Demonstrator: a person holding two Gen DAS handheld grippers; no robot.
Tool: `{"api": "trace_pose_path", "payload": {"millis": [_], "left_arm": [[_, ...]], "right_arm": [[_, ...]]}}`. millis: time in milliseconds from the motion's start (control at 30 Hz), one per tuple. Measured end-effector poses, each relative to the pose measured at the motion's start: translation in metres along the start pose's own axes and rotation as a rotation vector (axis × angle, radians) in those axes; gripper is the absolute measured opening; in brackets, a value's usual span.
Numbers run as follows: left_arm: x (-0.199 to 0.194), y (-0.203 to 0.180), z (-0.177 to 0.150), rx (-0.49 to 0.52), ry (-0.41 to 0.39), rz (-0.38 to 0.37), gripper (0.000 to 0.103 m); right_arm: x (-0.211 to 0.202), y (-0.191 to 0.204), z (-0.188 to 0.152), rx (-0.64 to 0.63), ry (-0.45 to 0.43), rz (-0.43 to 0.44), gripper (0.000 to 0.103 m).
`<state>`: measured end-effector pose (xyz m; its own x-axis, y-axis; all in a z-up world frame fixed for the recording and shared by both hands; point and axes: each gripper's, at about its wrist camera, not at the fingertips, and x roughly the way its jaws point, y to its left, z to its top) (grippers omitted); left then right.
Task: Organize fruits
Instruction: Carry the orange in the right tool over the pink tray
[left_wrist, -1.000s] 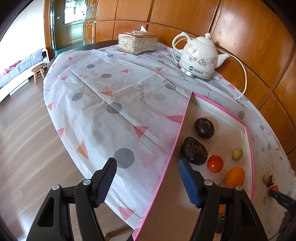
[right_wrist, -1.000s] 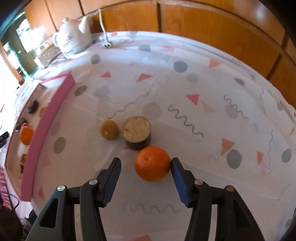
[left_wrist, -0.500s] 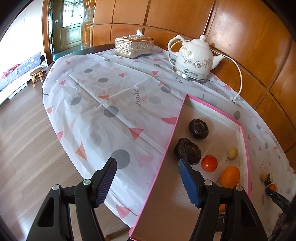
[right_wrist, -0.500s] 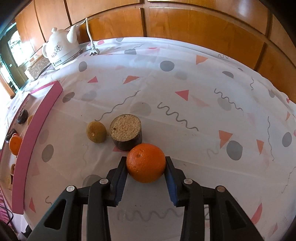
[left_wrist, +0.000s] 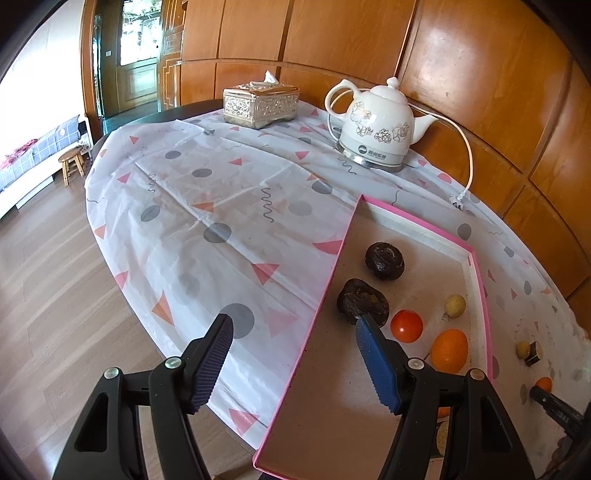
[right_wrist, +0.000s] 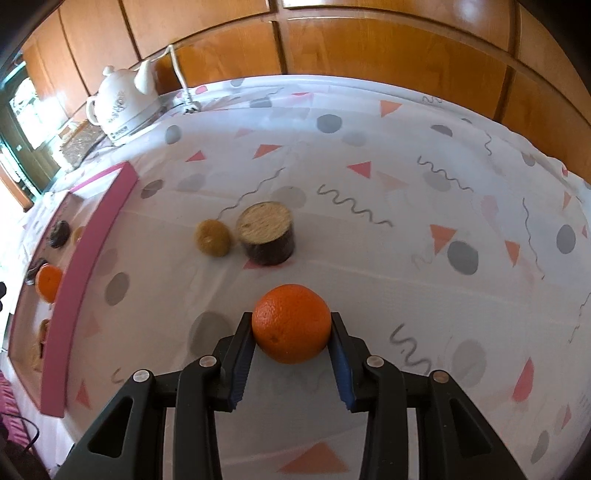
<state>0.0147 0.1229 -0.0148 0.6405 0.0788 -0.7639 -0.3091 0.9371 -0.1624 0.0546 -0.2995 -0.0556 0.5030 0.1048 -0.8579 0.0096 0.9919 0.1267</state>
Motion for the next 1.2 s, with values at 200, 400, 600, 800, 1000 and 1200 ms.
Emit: {"api": "trace_pose_path", "payload": {"millis": [200,400,600,800,1000,1200], "left_arm": [[-0.001,0.0,0.0,0.003,-0.004,-0.001,0.07],[-0.001,0.0,0.0,0.001,-0.001,0.0,0.07],[0.003,0.006,0.0,-0.016,0.007,0.006,0.071],[0.006,0.016,0.003,-0.049,0.008,0.017,0.075],[0.008,0.032,0.01,-0.095,0.001,0.041,0.075],[0.012,0.04,0.012,-0.113,0.007,0.053,0.075]], "right_arm": [[-0.01,0.023,-0.005,-0.034,-0.012,0.056,0.038],[-0.013,0.055,-0.001,-0.103,-0.015,0.118,0.038],[-0.012,0.09,0.005,-0.179,-0.011,0.162,0.038],[-0.01,0.121,0.016,-0.242,-0.016,0.189,0.038],[-0.005,0.155,0.034,-0.294,-0.025,0.226,0.038],[0.004,0.183,0.047,-0.32,-0.026,0.253,0.038]]}}
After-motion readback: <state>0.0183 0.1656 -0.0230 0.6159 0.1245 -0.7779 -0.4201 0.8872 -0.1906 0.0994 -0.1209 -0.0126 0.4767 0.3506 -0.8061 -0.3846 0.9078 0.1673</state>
